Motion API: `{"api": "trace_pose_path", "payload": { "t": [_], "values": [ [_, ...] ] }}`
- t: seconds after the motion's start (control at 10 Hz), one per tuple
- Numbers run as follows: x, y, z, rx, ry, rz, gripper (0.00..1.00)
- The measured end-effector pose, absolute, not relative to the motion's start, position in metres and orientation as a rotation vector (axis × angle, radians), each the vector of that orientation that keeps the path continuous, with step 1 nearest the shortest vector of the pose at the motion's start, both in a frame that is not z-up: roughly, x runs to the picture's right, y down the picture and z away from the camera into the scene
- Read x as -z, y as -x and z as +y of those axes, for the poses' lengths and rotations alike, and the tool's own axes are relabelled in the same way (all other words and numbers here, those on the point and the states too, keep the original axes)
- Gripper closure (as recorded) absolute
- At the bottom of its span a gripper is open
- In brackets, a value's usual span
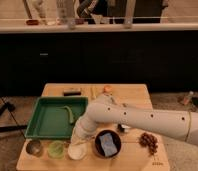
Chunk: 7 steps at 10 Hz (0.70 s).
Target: Place fork in paper cup
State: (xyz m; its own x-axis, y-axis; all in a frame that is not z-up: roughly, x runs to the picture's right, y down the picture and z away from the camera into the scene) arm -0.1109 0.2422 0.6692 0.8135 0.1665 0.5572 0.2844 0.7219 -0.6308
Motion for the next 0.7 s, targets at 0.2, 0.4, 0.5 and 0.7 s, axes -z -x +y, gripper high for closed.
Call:
{"api": "trace_pose_path", "payload": {
  "t": [0.2,0.4,0.5,0.7],
  "values": [
    [-0.668,0.111,0.244,0.07,0.777,-0.636,1.0],
    [-0.666,0.11,0.248,0.069,0.779,-0.639,1.0],
    [-0.664,0.108,0.25,0.068,0.78,-0.639,1.0],
    [-0.662,0.103,0.254,0.066,0.782,-0.638,1.0]
  ]
}}
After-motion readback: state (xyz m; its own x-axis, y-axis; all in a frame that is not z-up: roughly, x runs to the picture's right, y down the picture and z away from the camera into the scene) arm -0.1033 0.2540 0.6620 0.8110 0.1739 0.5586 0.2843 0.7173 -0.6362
